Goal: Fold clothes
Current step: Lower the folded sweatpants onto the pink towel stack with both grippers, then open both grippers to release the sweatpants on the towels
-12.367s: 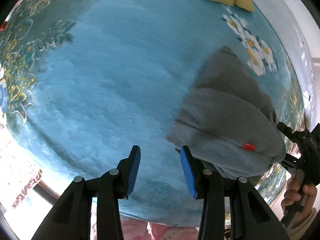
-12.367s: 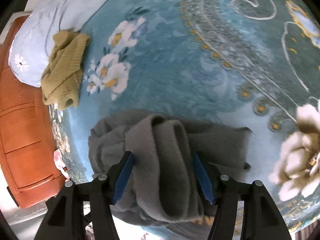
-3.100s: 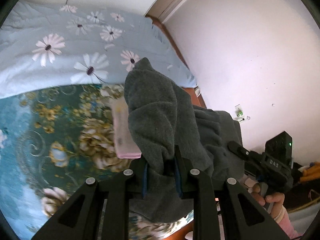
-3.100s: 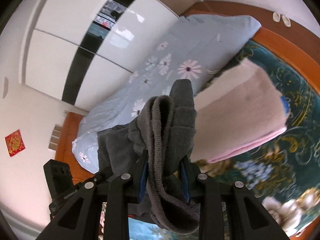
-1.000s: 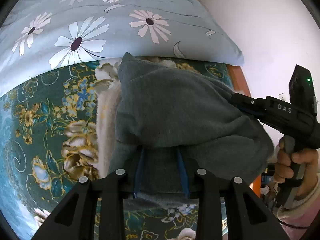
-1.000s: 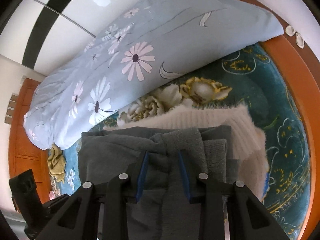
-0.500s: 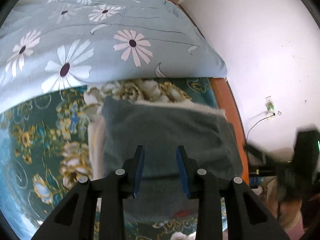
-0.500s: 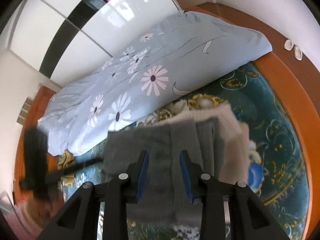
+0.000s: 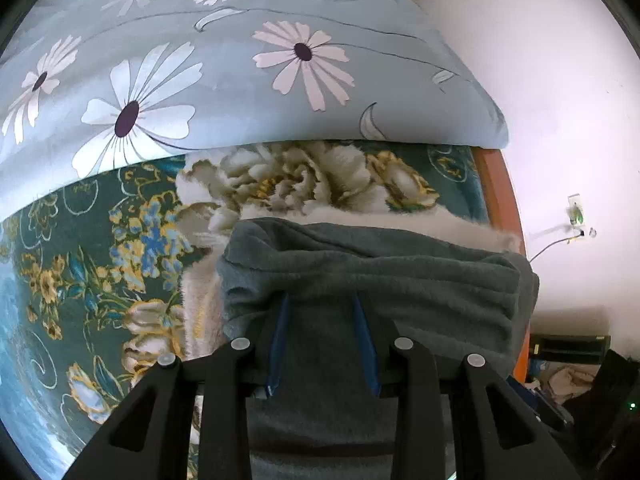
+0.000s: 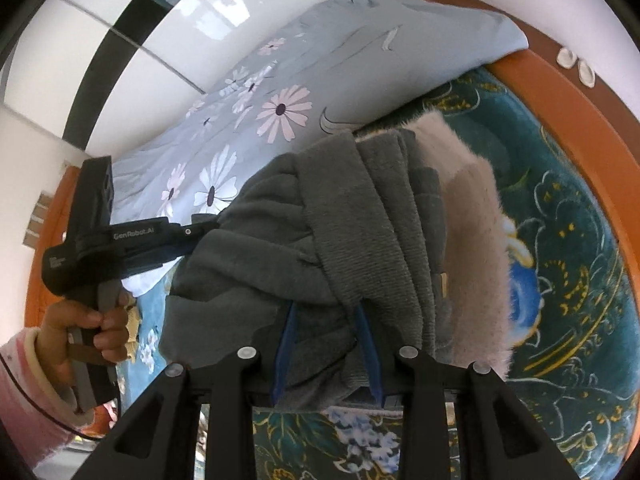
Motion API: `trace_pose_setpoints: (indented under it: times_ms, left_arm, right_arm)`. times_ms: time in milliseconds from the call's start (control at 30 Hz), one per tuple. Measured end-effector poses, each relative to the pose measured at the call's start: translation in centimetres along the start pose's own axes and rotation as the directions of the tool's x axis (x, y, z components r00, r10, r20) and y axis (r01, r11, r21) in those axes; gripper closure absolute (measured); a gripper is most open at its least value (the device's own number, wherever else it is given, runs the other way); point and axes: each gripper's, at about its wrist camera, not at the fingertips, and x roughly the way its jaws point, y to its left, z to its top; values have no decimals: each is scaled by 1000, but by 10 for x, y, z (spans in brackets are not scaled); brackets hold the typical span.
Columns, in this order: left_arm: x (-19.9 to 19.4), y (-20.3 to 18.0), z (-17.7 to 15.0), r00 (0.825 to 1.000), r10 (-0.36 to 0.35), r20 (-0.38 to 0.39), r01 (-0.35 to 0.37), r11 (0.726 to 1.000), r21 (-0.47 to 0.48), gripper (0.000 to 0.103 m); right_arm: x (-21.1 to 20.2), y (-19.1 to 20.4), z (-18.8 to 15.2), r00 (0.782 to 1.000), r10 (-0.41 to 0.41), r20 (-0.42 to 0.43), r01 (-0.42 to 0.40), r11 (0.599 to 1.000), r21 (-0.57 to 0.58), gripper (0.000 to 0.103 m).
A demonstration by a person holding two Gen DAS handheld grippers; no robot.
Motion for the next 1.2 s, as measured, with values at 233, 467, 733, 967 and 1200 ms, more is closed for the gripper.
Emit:
trace_pose_setpoints:
  times_ms: [233,467,733,967,1200]
  left_arm:
    - [-34,-13,-12,998,-11,59,11,1000,9,70]
    - [-81,-28,-77,984,-50,173,47,999,24,70]
    - [-51,-35,-152,995,88,48,-87,996,-20,54]
    - [-38,-30,-170,980,198,-11,-198,973,-116,34]
    - [-27,-47,-178,966,255,-31,-256,966,-43,34]
  right_arm:
    - [-19,0,-11,1000,2,22,-2,1000,-10,68]
    - [-65,-2,-34,996,19,81,-19,1000,-7,69]
    - [-45,-22,-64,998,-20,-53,19,1000,-5,54]
    - [-35,-23,-73,996,-61,-68,58,997,-49,33]
    - [-25,-29,-77,992,-100,-81,91,991,-102,17]
